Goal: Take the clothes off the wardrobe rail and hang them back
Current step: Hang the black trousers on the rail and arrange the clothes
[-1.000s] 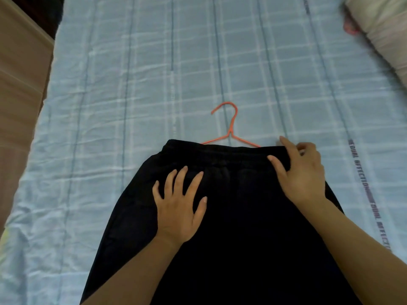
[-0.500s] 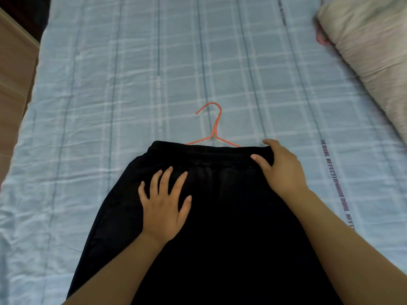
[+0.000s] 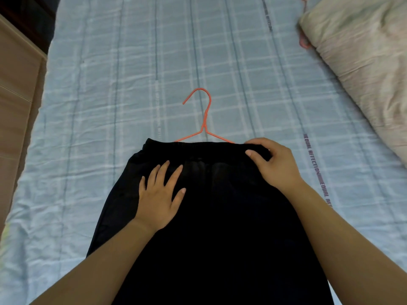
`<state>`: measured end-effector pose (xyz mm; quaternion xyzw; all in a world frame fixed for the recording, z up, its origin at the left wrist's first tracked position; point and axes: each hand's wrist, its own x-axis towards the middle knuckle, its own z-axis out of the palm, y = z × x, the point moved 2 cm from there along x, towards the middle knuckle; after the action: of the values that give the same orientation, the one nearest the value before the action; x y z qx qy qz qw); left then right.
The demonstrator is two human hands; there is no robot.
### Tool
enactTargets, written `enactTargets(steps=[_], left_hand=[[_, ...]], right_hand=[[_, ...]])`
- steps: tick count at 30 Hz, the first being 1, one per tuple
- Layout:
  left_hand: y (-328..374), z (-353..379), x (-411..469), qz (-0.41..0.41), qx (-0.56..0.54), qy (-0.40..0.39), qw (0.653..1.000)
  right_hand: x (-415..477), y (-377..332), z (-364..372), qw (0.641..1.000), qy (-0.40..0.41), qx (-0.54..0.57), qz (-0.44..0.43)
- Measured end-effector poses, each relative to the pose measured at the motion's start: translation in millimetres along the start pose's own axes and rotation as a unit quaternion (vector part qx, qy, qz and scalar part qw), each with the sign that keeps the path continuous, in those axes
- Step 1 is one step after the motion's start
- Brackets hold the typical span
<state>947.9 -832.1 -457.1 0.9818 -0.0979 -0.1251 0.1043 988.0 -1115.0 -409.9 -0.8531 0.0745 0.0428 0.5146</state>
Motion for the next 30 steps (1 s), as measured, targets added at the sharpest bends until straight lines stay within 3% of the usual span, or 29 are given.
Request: enactTargets(steps=[5,13,19,30], left_hand=[[8,-50,-29,0.012,-0.007,-0.009,1.000],[32,-134,-131,0.000,-0.003,0.041,0.999],[35,-189,-238,-0.061,-0.005,0.106,0.992],[-10,-291,-434,-0.115,-0.029,0.250,0.961]], right_hand=[[-37,-47,-17,0.999,0.011,0.007,-0.033],[-145,-129,-30,0.998,0.005,-0.017,-0.068],[-220,-199,-35,0.988,0.045,-0.078,-0.124],[-370,-360,-12,0.949,0.032,-0.135,-0.282]])
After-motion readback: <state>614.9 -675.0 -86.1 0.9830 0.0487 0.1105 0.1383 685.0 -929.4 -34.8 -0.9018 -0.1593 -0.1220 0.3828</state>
